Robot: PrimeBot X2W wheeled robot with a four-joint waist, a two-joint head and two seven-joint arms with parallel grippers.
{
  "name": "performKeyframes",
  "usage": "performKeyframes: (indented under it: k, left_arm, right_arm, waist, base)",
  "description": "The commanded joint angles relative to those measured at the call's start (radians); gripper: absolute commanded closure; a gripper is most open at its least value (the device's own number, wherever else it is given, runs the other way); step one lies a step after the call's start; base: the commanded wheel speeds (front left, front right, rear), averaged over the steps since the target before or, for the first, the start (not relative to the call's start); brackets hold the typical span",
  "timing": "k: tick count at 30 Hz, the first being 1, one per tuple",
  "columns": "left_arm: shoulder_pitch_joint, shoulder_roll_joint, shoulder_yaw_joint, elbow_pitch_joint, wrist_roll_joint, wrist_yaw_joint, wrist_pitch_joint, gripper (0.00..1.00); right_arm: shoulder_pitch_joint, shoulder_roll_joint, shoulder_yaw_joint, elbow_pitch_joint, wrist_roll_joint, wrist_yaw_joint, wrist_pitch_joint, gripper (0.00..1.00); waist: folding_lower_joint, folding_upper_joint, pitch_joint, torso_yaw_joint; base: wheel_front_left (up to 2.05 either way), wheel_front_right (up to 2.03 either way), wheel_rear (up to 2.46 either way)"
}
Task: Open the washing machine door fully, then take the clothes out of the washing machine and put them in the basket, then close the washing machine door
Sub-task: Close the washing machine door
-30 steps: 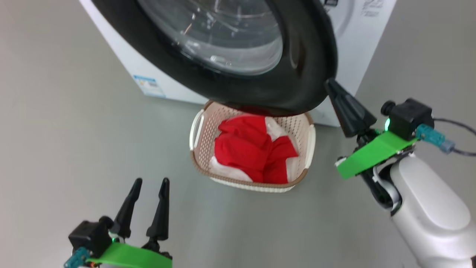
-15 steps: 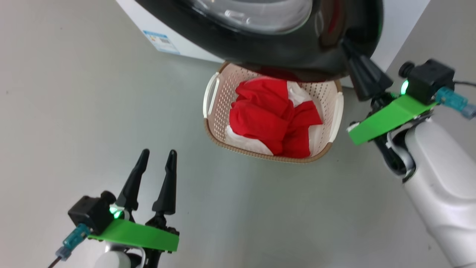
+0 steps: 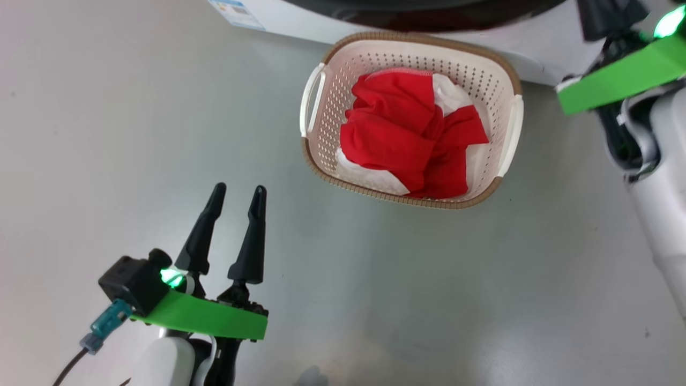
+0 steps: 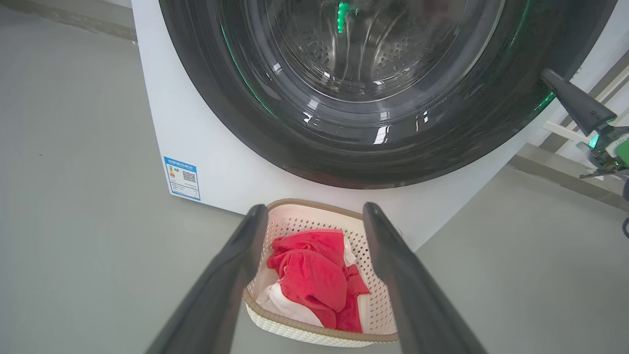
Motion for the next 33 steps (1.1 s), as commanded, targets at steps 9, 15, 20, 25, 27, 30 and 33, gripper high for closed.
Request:
performKeyframes:
  k: [9,15,20,25,27,30,33]
  left_arm:
    - [-0.028,0.020,0.027,-0.028,0.000,-0.006,-0.008,0.00]
    - [-0.018,0.020,0.032,-0.013,0.017,-0.006,-0.008,0.00]
    - [0.001,0.020,0.050,0.005,0.041,-0.006,-0.008,0.00]
    - [0.028,0.020,0.077,0.018,0.076,-0.006,-0.008,0.00]
    - [0.040,0.020,0.085,0.026,0.089,-0.006,-0.008,0.00]
    - [0.058,0.020,0.100,0.038,0.109,-0.006,-0.008,0.00]
    - [0.072,0.020,0.110,0.047,0.128,-0.006,-0.008,0.00]
  right_arm:
    - [-0.064,0.059,-0.088,-0.028,-0.060,-0.001,-0.006,1.00]
    - [0.021,0.061,-0.035,-0.031,-0.055,-0.001,-0.006,1.00]
    - [0.137,0.060,0.005,-0.053,-0.043,-0.001,-0.006,1.00]
    - [0.269,0.067,0.016,-0.092,-0.041,-0.001,-0.006,0.27]
    - [0.320,0.071,0.017,-0.106,-0.040,-0.001,-0.006,0.00]
    - [0.393,0.075,0.009,-0.128,-0.040,-0.001,-0.006,0.00]
    - [0.460,0.080,-0.011,-0.149,-0.040,-0.001,-0.006,0.00]
  waist:
    - [0.0000,0.0000,0.033,0.001]
    - [0.0000,0.0000,-0.015,-0.018]
    - [0.0000,0.0000,-0.069,-0.043]
    - [0.0000,0.0000,-0.124,-0.080]
    - [0.0000,0.0000,-0.148,-0.093]
    - [0.0000,0.0000,-0.181,-0.117]
    - [0.0000,0.0000,-0.212,-0.143]
  base:
    - [0.00,0.00,0.00]
    - [0.00,0.00,0.00]
    - [0.00,0.00,0.00]
    - [0.00,0.00,0.00]
    - [0.00,0.00,0.00]
    - [0.00,0.00,0.00]
    - [0.00,0.00,0.00]
